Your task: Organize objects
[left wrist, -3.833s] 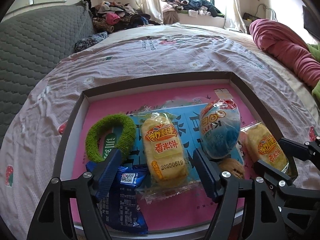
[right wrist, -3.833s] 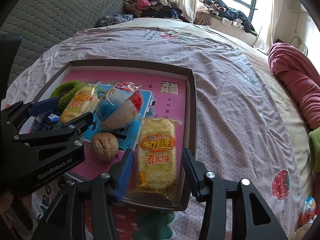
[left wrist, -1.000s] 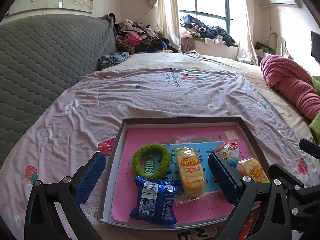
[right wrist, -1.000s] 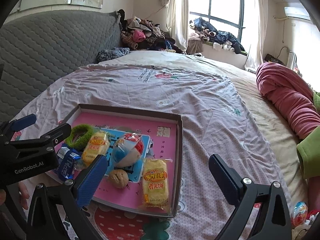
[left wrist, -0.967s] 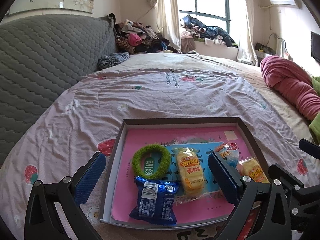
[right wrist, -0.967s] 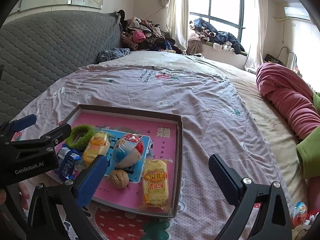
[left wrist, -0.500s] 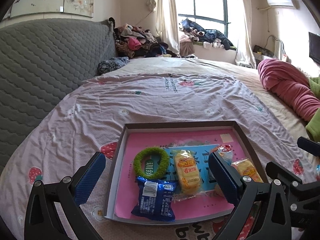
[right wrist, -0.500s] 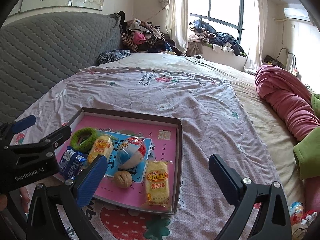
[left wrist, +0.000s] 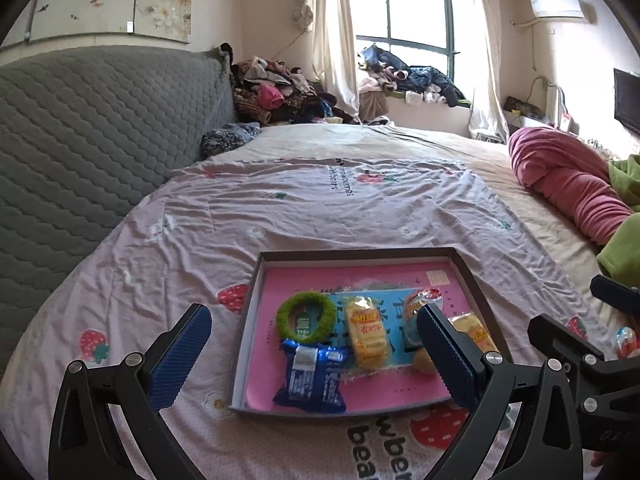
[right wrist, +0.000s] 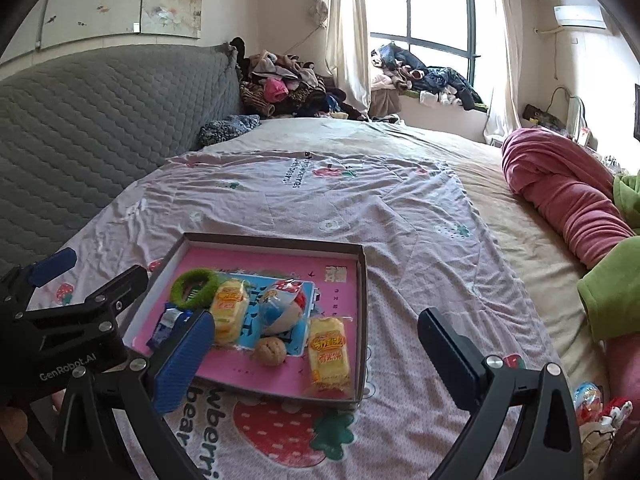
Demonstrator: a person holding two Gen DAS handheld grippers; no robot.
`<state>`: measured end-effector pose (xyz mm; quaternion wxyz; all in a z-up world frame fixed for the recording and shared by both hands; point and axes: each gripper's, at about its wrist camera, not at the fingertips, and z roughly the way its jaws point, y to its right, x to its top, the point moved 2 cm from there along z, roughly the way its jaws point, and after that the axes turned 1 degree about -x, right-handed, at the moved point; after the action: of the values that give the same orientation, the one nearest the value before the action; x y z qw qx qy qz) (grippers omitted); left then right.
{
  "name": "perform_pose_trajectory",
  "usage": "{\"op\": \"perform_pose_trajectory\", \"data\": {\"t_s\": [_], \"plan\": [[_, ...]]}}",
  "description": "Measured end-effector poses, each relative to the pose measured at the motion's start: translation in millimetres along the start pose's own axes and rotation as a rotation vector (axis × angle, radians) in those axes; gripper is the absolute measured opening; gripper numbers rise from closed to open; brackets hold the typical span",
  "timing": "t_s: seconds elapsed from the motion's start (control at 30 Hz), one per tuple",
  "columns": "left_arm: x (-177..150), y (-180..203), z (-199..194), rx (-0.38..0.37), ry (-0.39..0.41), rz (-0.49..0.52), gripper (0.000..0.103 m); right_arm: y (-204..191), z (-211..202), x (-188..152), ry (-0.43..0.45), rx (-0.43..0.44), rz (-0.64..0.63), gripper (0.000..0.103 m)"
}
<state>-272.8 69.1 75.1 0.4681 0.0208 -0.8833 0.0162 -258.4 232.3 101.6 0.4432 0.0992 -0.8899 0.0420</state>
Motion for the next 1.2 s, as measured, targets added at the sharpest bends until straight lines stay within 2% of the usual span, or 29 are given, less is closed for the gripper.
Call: {"op": "perform_pose_trajectory", "data": {"t_s": [0.13, 0.47, 0.63, 0.87, 1.2], "plan": [[-4, -5, -16, 0.013, -0.011, 0.003, 0.102, -4, -24, -2, 0.029, 0.002, 0.006, 0.102], [-13, -20, -68, -0.013, 0.004, -0.028, 0.102, -15, -74, -8, 0.045, 0.007, -0.015, 0.102], [-11, -32, -95, 0.009, 0.017, -0.033, 0.102, -17, -101, -5, 0.063, 0.005, -0.020, 0.102], [-11, -41, -125, 0.025, 0.043, -0.039, 0.102, -21, -123, -8, 0.083, 0.008, -0.026, 0.102], [-25, -36, -154, -0.003, 0.052, -0.012, 0.102, -20, -149, -13, 0.093, 0.008, -0.022, 0.102]]}}
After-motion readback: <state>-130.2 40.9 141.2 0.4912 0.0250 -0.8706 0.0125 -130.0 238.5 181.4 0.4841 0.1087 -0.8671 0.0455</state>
